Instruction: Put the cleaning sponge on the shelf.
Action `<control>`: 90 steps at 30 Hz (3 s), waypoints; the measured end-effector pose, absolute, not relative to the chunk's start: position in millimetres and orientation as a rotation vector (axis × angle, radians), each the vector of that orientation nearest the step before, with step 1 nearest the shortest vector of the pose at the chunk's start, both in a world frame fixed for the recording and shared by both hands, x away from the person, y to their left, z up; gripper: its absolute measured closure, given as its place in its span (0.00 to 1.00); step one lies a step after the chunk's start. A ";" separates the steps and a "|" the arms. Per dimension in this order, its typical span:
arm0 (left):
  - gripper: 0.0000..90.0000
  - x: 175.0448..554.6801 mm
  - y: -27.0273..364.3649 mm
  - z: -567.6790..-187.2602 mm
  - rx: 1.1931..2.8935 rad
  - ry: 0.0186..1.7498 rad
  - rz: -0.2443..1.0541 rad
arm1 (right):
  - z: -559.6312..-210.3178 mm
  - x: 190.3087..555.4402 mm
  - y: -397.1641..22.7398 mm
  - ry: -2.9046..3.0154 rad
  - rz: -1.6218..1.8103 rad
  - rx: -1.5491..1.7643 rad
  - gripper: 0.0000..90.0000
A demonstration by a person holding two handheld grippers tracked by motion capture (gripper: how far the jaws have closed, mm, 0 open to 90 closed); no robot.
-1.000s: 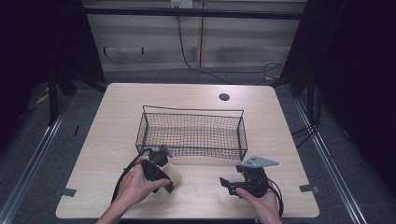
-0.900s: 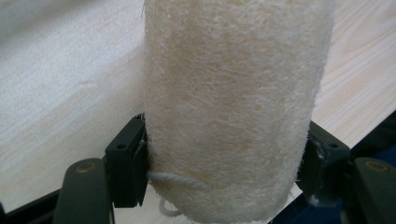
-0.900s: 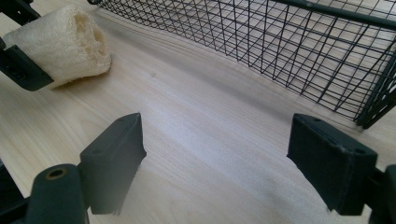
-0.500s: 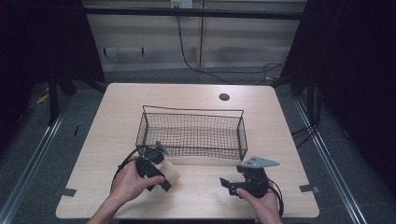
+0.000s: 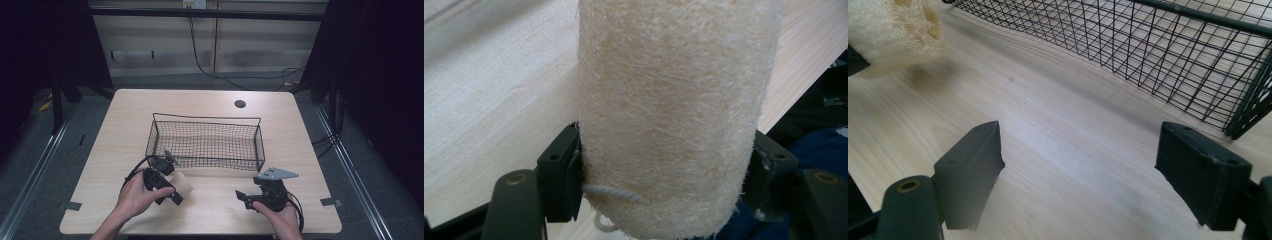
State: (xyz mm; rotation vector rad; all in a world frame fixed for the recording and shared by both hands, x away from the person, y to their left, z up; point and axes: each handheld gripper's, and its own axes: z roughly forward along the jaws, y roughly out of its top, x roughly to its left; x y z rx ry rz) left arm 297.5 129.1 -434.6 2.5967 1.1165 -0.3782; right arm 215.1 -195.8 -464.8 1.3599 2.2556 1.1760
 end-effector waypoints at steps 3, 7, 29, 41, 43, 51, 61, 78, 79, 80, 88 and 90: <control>0.34 295.9 130.6 -427.9 2.604 1.069 -0.369 | -464.7 215.2 -196.0 2.254 1.175 1.362 0.20; 0.34 297.8 135.4 -424.2 2.584 1.064 -0.368 | -464.9 215.7 -195.9 2.257 1.176 1.359 0.20; 0.34 296.4 167.1 -383.3 2.391 1.052 -0.355 | -466.0 216.5 -195.9 2.256 1.180 1.374 0.20; 0.35 305.1 178.8 -368.3 2.379 1.049 -0.318 | -466.1 215.8 -195.6 2.252 1.185 1.378 0.20; 0.35 308.4 180.2 -364.5 2.402 1.051 -0.270 | -466.0 215.7 -195.7 2.252 1.186 1.378 0.20; 0.35 319.1 180.3 -349.2 2.389 1.074 -0.254 | -465.9 215.6 -195.9 2.252 1.187 1.377 0.20; 0.35 335.3 176.5 -337.2 2.355 1.163 -0.221 | -466.3 216.0 -195.8 2.254 1.186 1.378 0.20; 0.34 358.9 164.4 -324.3 2.366 1.250 -0.172 | -466.4 215.6 -195.9 2.255 1.193 1.380 0.20; 0.34 360.2 163.6 -322.7 2.366 1.261 -0.159 | -466.4 215.6 -195.8 2.254 1.193 1.380 0.20; 0.34 360.2 163.6 -322.7 2.366 1.261 -0.159 | -466.3 215.5 -195.7 2.255 1.193 1.380 0.20; 0.34 376.5 158.8 -323.6 2.337 1.327 -0.172 | -466.2 215.2 -195.6 2.256 1.192 1.380 0.20; 0.35 377.5 158.2 -324.4 2.328 1.336 -0.165 | -466.2 215.2 -195.5 2.258 1.192 1.381 0.20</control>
